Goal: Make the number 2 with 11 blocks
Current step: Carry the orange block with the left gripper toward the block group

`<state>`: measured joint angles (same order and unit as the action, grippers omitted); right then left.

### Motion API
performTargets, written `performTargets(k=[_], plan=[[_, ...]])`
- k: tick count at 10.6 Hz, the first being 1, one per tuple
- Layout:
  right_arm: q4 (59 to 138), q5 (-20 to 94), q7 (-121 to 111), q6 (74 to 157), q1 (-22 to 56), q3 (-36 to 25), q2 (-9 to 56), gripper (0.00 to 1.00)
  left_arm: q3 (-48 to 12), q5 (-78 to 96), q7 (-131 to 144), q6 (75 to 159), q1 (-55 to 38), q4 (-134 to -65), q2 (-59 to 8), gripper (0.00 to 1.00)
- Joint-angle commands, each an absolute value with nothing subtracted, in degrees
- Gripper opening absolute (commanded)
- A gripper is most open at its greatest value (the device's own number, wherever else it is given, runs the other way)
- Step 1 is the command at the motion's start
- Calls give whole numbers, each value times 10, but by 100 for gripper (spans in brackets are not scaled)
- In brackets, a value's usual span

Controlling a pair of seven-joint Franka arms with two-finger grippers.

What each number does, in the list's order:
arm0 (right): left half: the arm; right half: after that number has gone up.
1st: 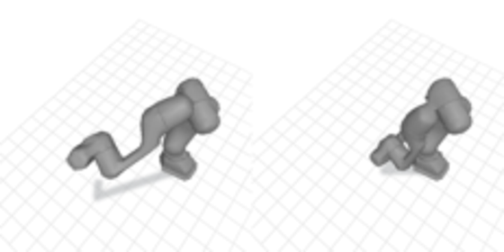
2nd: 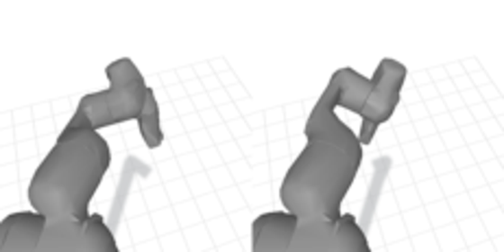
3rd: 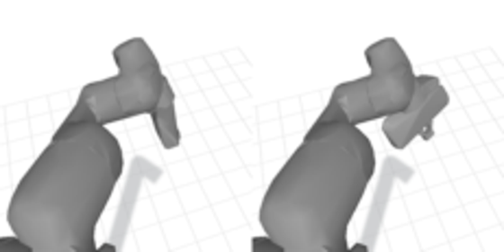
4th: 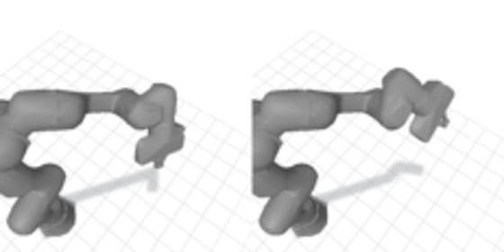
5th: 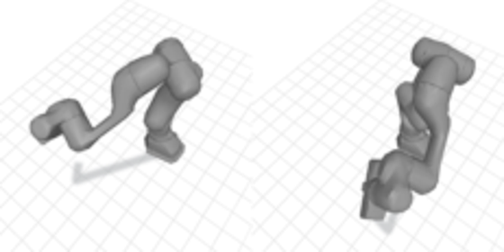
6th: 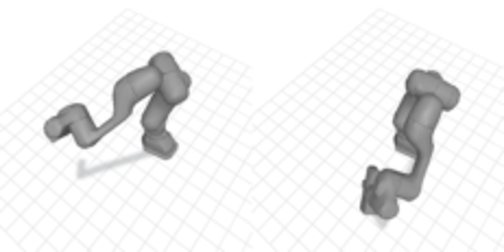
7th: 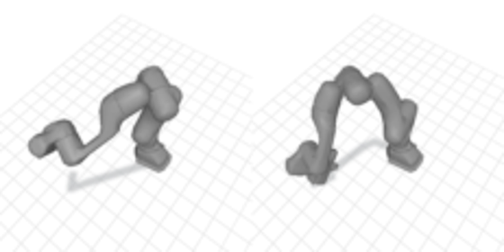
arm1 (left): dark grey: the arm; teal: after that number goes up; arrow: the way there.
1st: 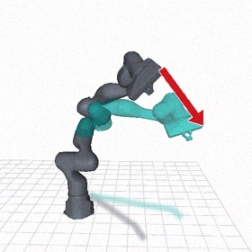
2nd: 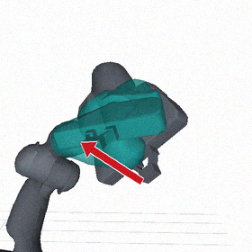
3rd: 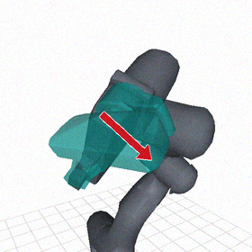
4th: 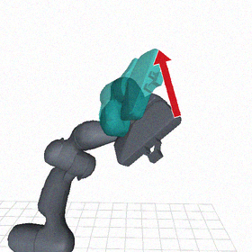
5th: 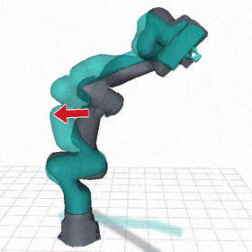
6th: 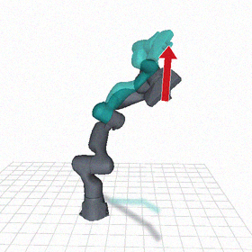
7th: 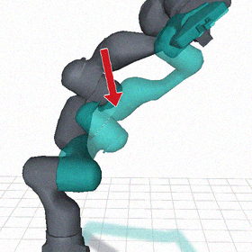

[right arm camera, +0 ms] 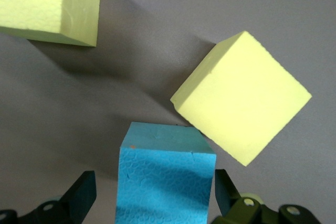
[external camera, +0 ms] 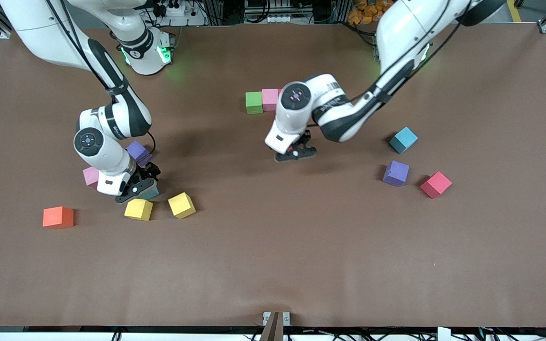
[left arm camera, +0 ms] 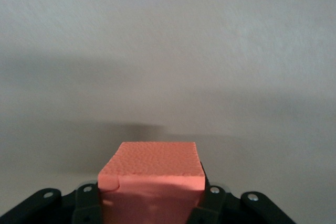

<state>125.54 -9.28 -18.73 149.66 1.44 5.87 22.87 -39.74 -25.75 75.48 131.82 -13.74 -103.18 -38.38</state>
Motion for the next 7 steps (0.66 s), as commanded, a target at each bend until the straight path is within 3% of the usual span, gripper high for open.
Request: performTargets(k=[1,7], plan=[[1260,-96,-196,1503,5,65,229,100,-388,-287,791,1375,-137,-1081,-376,0],[1261,-96,-196,1502,5,64,229,100,-388,-313,809,1391,-131,-1156,-348,0]])
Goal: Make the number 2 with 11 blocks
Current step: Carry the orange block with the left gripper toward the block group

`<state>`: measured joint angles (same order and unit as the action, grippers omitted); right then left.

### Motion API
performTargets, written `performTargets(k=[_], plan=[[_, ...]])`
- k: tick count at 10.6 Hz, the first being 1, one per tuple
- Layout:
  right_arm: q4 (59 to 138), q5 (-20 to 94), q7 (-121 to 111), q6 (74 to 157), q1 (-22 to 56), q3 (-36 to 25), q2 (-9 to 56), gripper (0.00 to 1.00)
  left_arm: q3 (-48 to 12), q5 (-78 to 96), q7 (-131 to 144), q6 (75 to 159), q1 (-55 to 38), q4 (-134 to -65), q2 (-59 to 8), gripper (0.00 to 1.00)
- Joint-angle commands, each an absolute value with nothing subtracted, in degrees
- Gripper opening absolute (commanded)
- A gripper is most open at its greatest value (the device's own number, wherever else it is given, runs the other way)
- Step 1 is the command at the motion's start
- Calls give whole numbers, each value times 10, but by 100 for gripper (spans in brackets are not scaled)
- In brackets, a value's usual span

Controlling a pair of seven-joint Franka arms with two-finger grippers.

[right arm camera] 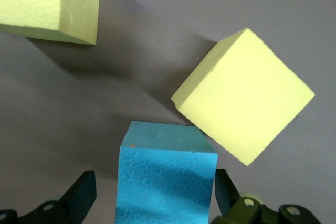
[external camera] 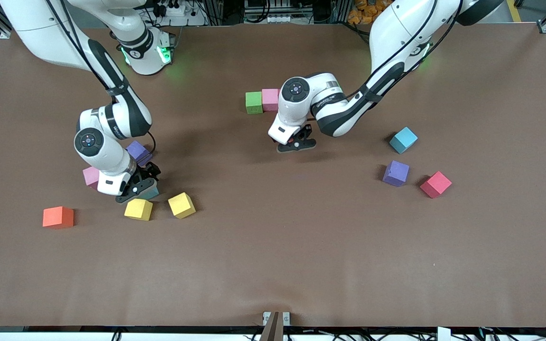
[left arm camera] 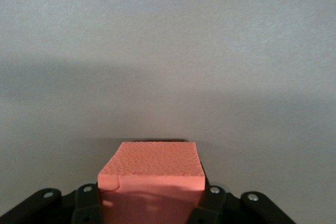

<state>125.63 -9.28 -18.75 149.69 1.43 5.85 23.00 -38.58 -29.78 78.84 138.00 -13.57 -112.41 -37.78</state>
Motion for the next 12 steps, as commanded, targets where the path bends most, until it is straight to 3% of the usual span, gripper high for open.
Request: performTargets(k=[1,3,4,5,12], plan=[[1261,-96,-196,1502,5,64,228,100,-388,-314,810,1393,-132,-1158,-349,0],[1261,-96,-192,1499,6,64,229,35,-388,-332,811,1413,-132,-1172,-349,0],[1262,-96,-191,1498,6,65,228,13,-388,-347,828,1424,-132,-1179,-349,0],[1262,-96,-191,1495,9,65,226,0,-388,-360,842,1426,-133,-1179,-351,0],[1266,-96,-285,1484,68,68,161,0,-394,-381,864,1426,-143,-1182,-353,0]])
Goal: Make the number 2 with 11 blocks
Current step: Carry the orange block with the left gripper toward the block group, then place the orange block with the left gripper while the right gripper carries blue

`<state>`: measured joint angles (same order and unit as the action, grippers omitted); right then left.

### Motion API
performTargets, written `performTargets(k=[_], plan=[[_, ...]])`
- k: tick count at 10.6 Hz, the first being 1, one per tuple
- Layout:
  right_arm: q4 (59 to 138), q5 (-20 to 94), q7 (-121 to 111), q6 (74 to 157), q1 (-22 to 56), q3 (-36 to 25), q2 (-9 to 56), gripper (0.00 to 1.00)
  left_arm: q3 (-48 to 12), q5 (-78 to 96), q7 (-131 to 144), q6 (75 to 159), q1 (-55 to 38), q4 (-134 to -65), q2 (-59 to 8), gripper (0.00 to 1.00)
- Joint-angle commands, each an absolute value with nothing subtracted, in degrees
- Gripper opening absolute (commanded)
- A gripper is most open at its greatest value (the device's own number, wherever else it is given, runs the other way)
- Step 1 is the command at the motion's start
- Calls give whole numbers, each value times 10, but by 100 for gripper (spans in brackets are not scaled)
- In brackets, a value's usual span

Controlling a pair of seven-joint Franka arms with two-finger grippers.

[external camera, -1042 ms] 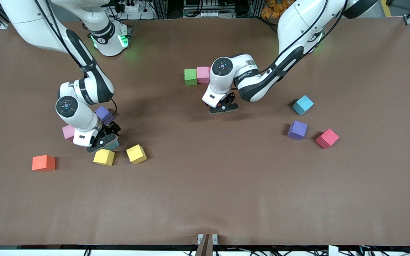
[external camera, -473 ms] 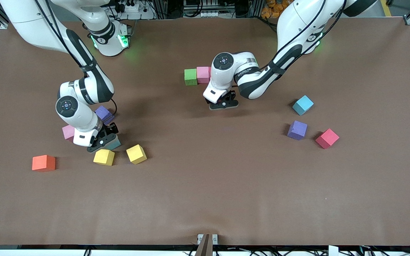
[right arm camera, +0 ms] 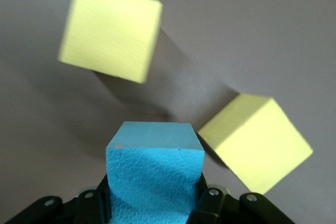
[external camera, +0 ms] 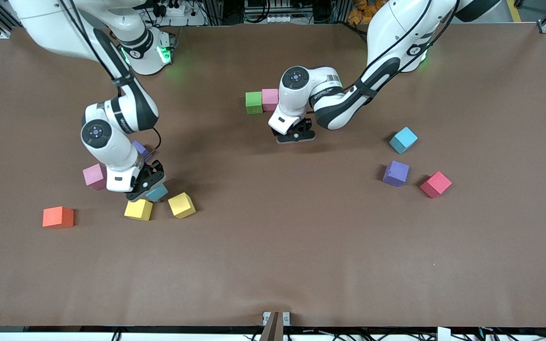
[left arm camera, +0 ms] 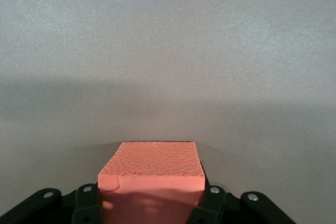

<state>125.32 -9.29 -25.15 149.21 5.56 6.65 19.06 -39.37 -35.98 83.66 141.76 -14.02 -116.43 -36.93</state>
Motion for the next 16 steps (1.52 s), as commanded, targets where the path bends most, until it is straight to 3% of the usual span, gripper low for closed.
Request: performTargets(k=[1,6,9,10,11,12,16], plan=[[1266,-96,-324,1465,78,68,150,0,-394,-381,867,1426,-145,-1183,-353,0],[1231,-96,-533,1348,135,68,126,0,-395,-381,874,1426,-151,-1187,-357,0],[1225,-95,-565,1350,157,68,135,0,-395,-382,874,1426,-153,-1188,-359,0],[1216,-95,-565,1349,173,68,136,0,-395,-383,874,1426,-156,-1188,-362,6],[1207,-95,-565,1350,181,68,139,0,-395,-384,874,1426,-156,-1188,-366,58],[1197,-95,-565,1351,184,68,148,0,-395,-393,874,1426,-156,-1188,-367,100],[1198,-62,-559,1375,219,67,163,0,-395,-412,873,1426,-148,-1188,-352,100]])
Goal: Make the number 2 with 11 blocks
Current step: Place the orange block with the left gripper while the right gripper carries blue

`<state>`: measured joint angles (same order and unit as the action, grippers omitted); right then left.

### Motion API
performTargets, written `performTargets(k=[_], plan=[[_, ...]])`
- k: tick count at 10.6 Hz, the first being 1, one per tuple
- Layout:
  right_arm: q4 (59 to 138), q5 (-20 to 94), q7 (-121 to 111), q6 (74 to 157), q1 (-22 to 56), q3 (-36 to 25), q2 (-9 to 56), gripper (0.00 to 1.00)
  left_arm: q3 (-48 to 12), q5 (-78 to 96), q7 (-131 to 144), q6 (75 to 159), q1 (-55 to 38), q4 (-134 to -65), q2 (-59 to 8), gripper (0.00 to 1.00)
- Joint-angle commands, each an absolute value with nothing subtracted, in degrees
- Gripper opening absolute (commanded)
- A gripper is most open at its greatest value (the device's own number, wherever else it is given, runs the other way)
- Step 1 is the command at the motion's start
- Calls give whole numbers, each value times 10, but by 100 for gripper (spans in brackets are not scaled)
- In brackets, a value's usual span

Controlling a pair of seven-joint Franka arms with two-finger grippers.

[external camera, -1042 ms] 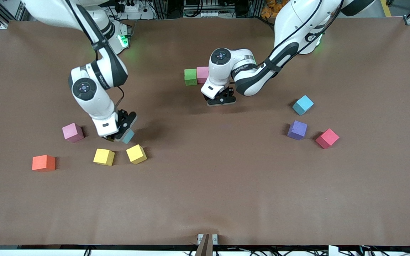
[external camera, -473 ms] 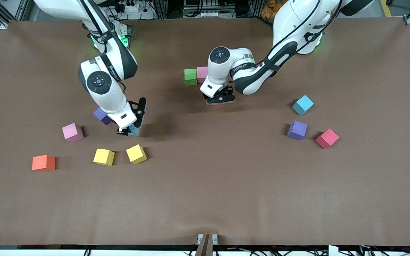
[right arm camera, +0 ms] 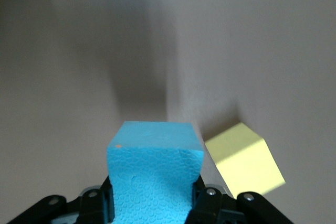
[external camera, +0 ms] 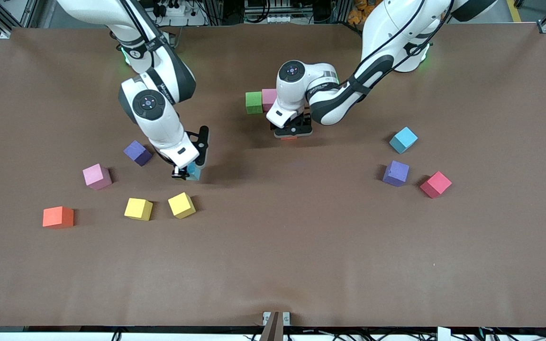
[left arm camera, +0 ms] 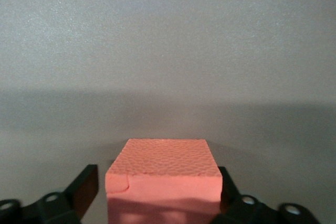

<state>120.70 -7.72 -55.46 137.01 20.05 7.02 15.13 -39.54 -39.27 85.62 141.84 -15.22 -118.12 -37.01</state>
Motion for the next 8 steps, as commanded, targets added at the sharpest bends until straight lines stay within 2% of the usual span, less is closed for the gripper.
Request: performTargets(k=[1,5,8], plan=[[1198,-62,-555,1375,230,67,163,0,-395,-412,871,1426,-138,-1188,-342,100],[1202,-60,-553,1380,253,68,163,0,-391,-402,878,1426,-124,-1185,-293,100],[1203,-60,-465,1378,318,68,164,0,-390,-402,862,1426,-68,-1176,-254,100]])
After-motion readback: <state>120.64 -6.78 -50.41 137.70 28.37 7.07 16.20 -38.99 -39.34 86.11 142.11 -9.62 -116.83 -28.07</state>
